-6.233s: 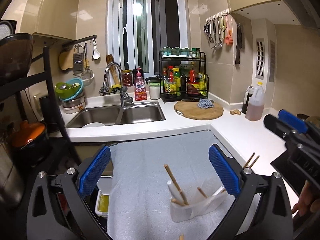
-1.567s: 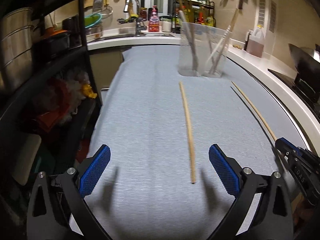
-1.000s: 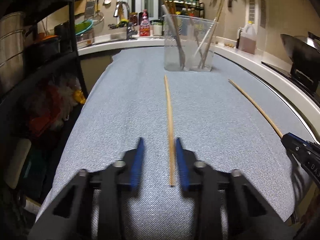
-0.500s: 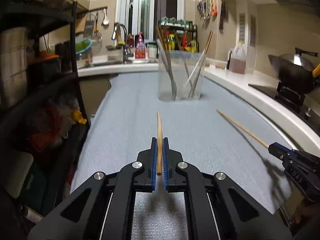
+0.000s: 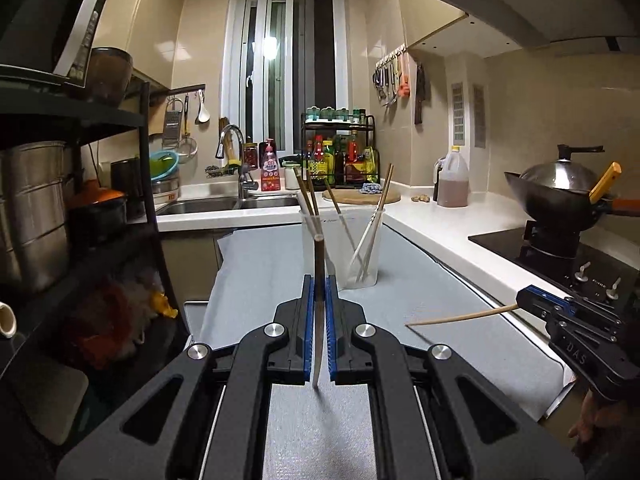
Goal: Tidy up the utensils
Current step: 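Lift both held chopsticks and carry them over the clear container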
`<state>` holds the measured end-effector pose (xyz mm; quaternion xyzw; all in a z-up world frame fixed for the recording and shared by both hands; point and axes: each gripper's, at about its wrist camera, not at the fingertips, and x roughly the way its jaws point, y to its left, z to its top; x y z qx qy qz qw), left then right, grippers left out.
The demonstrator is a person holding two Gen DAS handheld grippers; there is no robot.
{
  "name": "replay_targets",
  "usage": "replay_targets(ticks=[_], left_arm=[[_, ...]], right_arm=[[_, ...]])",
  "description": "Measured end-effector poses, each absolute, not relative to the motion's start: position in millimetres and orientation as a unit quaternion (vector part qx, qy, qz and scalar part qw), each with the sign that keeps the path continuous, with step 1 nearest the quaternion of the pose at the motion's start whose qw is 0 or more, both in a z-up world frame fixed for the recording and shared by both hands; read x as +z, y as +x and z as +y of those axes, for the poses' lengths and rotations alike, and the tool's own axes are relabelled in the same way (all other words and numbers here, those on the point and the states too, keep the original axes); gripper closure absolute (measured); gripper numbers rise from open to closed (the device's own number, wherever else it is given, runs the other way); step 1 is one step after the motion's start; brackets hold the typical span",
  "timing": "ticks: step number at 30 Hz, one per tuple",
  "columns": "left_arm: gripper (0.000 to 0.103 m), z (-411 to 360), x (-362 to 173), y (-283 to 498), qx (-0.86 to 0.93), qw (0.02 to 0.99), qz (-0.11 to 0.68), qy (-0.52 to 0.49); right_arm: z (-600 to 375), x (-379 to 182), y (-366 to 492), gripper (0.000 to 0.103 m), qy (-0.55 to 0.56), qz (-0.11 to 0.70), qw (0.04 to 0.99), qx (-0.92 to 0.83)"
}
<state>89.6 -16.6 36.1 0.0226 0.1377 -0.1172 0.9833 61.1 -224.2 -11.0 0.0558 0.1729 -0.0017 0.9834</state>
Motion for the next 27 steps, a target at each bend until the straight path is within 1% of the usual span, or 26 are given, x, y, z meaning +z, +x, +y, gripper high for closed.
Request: replay_targets(ticks=[9,15,27], left_arm=[[0.098,-12,74,110,-0.128,0.978,0.162,0.013],[0.098,-17,95,136,-0.132,0.976,0.173,0.02],[0.098,-37,126,194,-0.134,0.972,0.189,0.031]], right_arm=[[-231,30,87,0.096,0.077,0.185,0.98,0.007],[-232,67,115,0.096,0.066,0.167,0.984,0.016],[-236,117,167,0.097,0.049,0.165,0.985,0.027]])
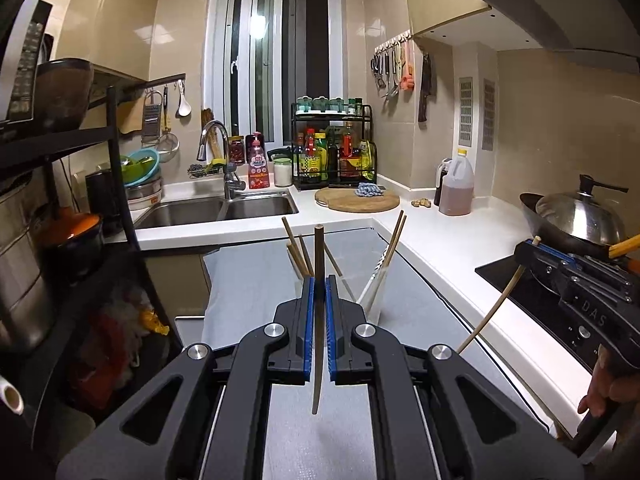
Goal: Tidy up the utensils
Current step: 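Lift both held chopsticks and carry them over the clear container, then open both tools to drop the chopsticks into the container, then withdraw both open tools back from the container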
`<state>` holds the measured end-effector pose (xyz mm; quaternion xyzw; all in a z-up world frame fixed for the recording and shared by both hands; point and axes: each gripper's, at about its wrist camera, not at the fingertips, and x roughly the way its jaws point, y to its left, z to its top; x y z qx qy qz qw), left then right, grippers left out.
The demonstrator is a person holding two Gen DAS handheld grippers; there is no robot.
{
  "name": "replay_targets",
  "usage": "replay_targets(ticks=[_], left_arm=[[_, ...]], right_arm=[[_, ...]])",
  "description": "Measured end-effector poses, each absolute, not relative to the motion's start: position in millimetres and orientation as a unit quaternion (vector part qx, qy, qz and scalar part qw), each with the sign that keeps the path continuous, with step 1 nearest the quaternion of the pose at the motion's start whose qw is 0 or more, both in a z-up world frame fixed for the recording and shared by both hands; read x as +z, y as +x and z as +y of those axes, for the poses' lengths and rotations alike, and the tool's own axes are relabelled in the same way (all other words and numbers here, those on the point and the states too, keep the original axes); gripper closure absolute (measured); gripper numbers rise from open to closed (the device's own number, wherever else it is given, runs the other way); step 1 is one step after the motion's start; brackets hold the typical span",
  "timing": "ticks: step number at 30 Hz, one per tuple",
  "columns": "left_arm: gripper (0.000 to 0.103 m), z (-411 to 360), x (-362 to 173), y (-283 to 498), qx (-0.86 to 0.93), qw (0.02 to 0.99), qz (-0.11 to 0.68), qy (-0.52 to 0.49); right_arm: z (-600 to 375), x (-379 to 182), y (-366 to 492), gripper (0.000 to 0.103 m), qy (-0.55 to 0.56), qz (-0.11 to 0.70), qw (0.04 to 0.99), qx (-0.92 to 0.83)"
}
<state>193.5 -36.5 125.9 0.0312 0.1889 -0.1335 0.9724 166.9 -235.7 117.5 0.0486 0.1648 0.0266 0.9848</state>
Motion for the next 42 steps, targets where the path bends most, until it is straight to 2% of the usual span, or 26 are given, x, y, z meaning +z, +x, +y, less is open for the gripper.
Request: replay_targets(ticks=[6,14,19,25,35,36,37,38,39,40,42], left_arm=[[0.098,-42,148,224,-0.145,0.971,0.191,0.021],[0.098,-52,197,267,-0.153,0.978,0.145,0.006],[0.098,-61,210,295,-0.151,0.981,0.119,-0.005],[0.098,-69,195,329,-0.142,0.982,0.124,-0.005],[0.097,-71,151,359,-0.145,0.977,0.157,0.003],[0.089,-70,149,361,-0.141,0.977,0.162,0.005],[0.077,-69,148,362,-0.134,0.977,0.167,0.009],[0.033,-68,147,361,-0.121,0.978,0.169,0.012],[0.01,-66,147,358,-0.102,0.981,0.163,0.012],[0.008,-59,148,350,-0.064,0.988,0.137,0.004],[0.008,-50,147,345,-0.057,0.989,0.135,-0.005]], right_arm=[[-235,145,193,0.097,0.045,0.151,0.987,0.035],[-235,196,236,0.097,0.051,0.124,0.99,0.05],[-227,218,262,0.097,0.033,0.102,0.993,0.054],[-219,214,301,0.097,0.019,0.11,0.992,0.053],[-220,168,335,0.096,0.017,0.156,0.987,0.043],[-221,164,338,0.094,0.017,0.163,0.986,0.043],[-221,160,340,0.091,0.02,0.169,0.984,0.045],[-221,157,342,0.074,0.024,0.178,0.983,0.047],[-222,153,344,0.051,0.028,0.186,0.981,0.043],[-223,151,343,0.047,0.031,0.187,0.981,0.033],[-225,147,338,0.043,0.031,0.181,0.983,0.023]])
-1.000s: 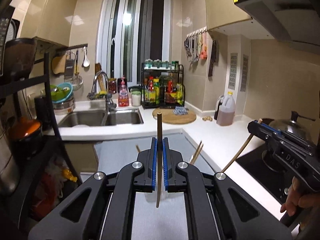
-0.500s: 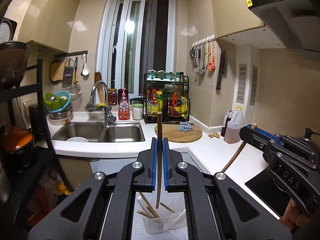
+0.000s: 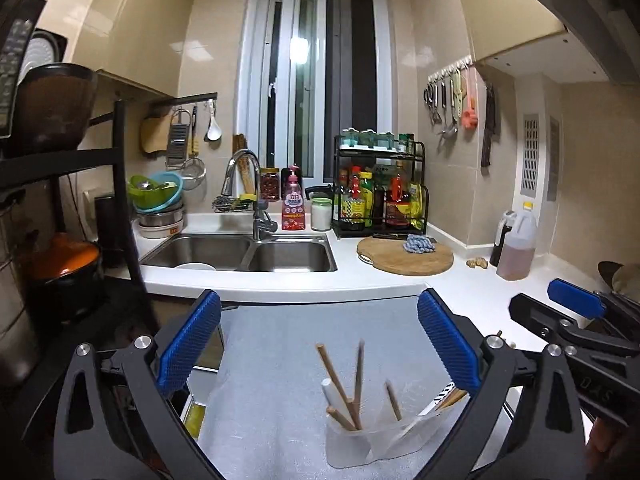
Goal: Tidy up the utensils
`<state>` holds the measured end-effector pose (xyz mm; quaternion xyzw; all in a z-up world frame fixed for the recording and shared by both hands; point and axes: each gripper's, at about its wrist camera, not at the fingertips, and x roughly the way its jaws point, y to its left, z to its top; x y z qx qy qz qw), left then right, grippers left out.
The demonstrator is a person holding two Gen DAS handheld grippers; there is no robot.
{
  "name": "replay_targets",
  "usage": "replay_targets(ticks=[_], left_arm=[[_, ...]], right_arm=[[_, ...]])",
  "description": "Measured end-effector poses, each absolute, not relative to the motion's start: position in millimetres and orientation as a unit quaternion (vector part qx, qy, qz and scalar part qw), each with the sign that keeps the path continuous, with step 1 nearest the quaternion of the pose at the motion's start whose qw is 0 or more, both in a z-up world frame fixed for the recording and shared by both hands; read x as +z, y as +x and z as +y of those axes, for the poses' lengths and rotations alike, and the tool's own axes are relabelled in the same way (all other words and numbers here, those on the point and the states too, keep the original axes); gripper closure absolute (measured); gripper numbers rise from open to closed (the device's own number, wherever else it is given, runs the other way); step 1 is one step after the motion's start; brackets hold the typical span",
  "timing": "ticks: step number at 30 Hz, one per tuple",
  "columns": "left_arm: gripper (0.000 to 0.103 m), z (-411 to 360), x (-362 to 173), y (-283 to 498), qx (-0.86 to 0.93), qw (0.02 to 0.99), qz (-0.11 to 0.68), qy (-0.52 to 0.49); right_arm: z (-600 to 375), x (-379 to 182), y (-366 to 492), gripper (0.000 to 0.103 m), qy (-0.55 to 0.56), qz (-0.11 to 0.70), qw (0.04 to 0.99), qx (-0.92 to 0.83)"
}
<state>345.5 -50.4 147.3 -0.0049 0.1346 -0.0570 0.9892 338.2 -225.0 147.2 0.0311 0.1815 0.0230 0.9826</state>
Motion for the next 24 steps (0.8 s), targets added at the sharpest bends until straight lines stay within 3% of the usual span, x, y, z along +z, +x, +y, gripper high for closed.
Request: replay_targets(ticks=[9,17,24], left_arm=[[0.008,-35,115,319,-0.051,0.978,0.201,0.0],[0.008,-35,82,274,-0.046,0.977,0.209,0.021],[0.008,-32,71,262,-0.053,0.975,0.213,0.02]], right_arm=[[-231,118,297,0.017,0.062,0.202,0.977,0.018],[-214,63,251,0.006,0.022,0.207,0.977,-0.049],[-214,47,240,0.005,0.031,0.217,0.974,-0.053]])
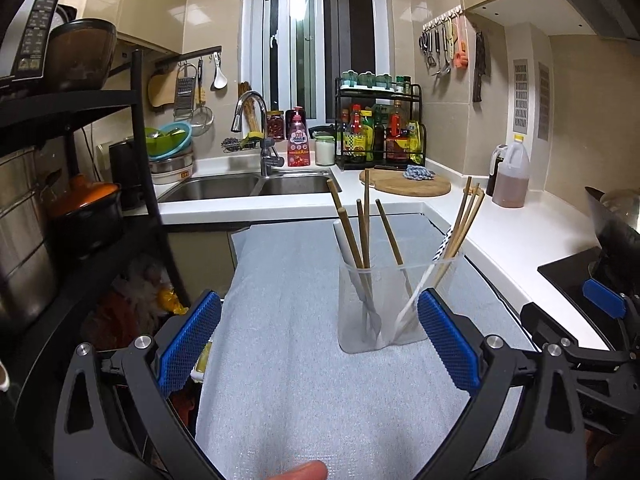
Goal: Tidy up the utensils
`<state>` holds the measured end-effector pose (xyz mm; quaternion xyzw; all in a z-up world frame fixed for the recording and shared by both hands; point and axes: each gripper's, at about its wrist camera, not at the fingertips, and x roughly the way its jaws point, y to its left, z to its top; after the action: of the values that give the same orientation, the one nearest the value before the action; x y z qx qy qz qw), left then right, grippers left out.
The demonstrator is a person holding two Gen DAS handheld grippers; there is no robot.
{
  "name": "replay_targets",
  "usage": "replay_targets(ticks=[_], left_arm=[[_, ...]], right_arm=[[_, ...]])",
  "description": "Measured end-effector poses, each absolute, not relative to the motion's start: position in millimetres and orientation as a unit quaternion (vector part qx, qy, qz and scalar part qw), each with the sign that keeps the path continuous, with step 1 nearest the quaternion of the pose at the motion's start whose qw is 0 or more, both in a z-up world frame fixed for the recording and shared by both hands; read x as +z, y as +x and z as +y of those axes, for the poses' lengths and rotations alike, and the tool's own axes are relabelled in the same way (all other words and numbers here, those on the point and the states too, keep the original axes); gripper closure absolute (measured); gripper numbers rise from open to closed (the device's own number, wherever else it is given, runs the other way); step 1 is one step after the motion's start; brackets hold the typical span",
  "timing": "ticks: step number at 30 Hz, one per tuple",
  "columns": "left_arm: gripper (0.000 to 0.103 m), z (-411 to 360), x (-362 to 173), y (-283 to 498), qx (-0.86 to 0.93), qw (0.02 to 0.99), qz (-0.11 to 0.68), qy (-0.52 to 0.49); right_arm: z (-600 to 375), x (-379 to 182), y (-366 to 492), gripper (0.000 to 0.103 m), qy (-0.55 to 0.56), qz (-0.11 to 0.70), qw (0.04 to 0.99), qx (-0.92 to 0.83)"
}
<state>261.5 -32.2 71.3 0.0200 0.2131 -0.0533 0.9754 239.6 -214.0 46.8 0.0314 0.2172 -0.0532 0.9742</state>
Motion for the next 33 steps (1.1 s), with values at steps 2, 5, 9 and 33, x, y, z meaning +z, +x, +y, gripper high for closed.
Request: replay_targets(ticks=[2,5,9,33], left_arm=[[0.008,-32,69,262,-0.056,0.975,0.214,0.02],[0.008,-33,65,262,-0.051,0.975,0.216,0.024],[0.008,-33,61,266,-0.046,0.975,0.215,0.031],[0.008,-35,52,276,-0.047,0.974,0.221,0.028]], right_arm=[[-213,46,240,0.005,0.03,0.217,0.974,-0.053],[-211,45,239,0.005,0.026,0.215,0.975,-0.054],[-210,44,241,0.005,0.024,0.215,0.975,-0.054],[-210,35,248,0.005,0.028,0.223,0.973,-0.049]])
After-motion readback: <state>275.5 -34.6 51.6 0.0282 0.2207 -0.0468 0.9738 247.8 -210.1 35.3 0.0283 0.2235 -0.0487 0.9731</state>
